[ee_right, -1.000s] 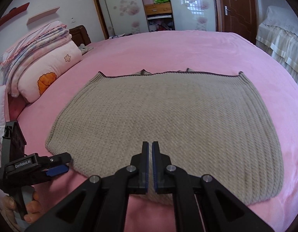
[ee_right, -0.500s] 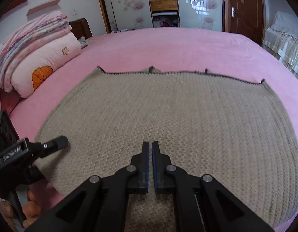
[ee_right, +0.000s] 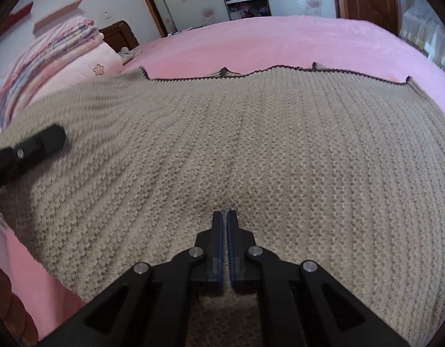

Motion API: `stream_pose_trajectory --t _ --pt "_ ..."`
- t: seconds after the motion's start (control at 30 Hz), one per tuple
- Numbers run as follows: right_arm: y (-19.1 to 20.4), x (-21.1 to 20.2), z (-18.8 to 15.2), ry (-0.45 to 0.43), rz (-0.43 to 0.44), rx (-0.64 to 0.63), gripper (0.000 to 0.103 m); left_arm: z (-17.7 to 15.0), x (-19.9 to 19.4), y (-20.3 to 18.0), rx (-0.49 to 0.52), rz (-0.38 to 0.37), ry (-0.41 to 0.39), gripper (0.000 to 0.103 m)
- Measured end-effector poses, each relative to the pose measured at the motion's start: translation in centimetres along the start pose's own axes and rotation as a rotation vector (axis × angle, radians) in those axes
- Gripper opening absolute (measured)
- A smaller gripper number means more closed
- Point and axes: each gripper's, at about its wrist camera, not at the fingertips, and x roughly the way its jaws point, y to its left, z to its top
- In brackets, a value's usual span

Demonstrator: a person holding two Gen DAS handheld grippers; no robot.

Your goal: Fold large clothes

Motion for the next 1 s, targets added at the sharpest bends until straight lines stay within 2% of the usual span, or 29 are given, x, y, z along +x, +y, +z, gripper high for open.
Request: stream_pose_trajectory --t 0.07,0.23,0.37,0.47,0.53,0.6,0.67,0.77,0.9,1.0 --pt "-1.4 -2.1 0.2 -0.018 0.048 0.043 0.004 0.9 -0.4 -3.2 0.073 -0.010 -0.023 0.011" --pt "-5.5 -8.0 -0.4 -0.119 0.019 0.086 0.004 1.2 0.2 -10.7 0.183 -0.074 -0.025 0.011" --pt "-10.1 -12.1 -1.8 -0.170 -0.074 0.123 0.004 -0.2 2.1 -16.5 0.258 -0.127 0.002 0.011" --pt "-13.1 -13.6 -2.9 -0.167 -0.162 0.152 0.004 -2.4 3.8 -20.4 0.320 -0.190 0.062 0.011" --pt "-14.7 -14.0 -3.8 -0.156 -0.193 0.181 0.004 -4.8 5.5 -22.8 0.380 -0.218 0.133 0.011" --pt "-16.2 -14.2 -4.5 -0.149 -0.190 0.215 0.004 -6.7 6.8 -24.0 0.424 -0.195 0.181 0.011" --pt "-16.9 -14.5 -5.0 -0.146 -0.209 0.224 0.004 -8.6 7.6 -24.7 0.484 -0.149 0.179 0.012" --pt "-17.2 -14.9 -5.1 -0.151 -0.192 0.238 0.004 -9.1 7.5 -25.2 0.526 -0.127 0.157 0.012" --pt "-18.3 -15.4 -4.0 -0.144 -0.120 0.274 0.005 -8.8 7.2 -24.7 0.504 -0.139 0.178 0.018" --pt "-18.3 -16.4 -3.6 -0.159 -0.076 0.308 0.024 -8.1 6.2 -23.7 0.479 -0.165 0.202 0.022"
